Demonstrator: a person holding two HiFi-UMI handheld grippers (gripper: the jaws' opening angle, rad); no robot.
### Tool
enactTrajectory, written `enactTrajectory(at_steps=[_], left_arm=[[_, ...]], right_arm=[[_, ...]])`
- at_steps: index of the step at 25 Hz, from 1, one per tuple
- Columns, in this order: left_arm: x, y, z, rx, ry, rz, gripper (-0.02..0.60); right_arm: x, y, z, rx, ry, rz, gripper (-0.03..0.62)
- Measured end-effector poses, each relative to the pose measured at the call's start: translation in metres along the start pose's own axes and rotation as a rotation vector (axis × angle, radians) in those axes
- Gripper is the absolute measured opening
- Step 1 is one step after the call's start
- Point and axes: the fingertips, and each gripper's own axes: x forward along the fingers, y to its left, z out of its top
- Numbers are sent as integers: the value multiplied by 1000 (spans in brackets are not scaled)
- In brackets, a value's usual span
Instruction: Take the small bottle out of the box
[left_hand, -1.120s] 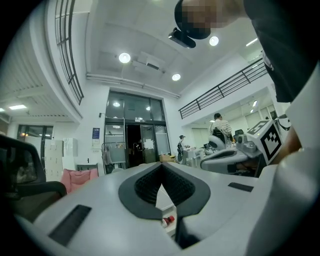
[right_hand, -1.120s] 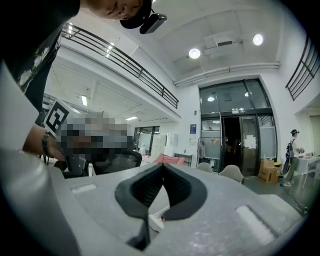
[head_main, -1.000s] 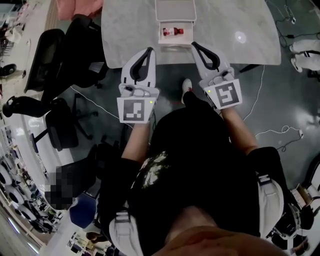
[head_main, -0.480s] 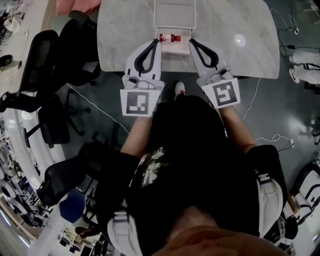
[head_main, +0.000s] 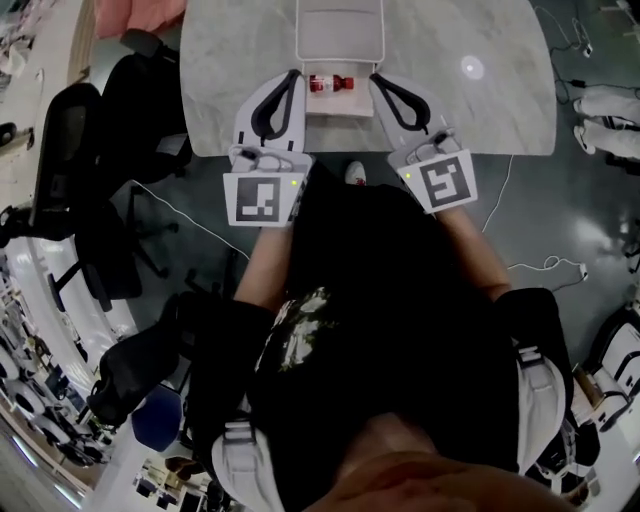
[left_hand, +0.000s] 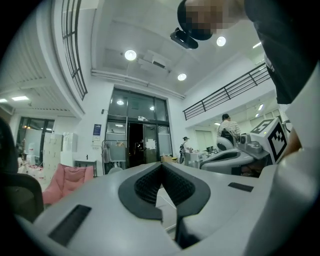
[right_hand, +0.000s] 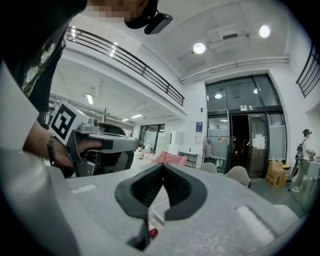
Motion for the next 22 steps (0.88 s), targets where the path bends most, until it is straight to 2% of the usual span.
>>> enactTrajectory(at_steps=[3, 7, 10, 18, 22], left_arm=[[10, 2, -7, 43, 26, -46, 14], [19, -1, -22, 45, 27, -75, 14], [20, -5, -42, 86, 89, -97, 14], [23, -11, -96, 57, 186, -139, 14], [29, -9, -122, 13, 212, -150, 14]], right_arm=[[1, -9, -5, 15, 14, -21, -5], [0, -18, -31, 32, 68, -40, -5], [1, -16, -48, 50, 94, -32, -5], [7, -11, -95, 123, 134, -36, -5], [13, -19, -122, 140, 166, -46, -5]])
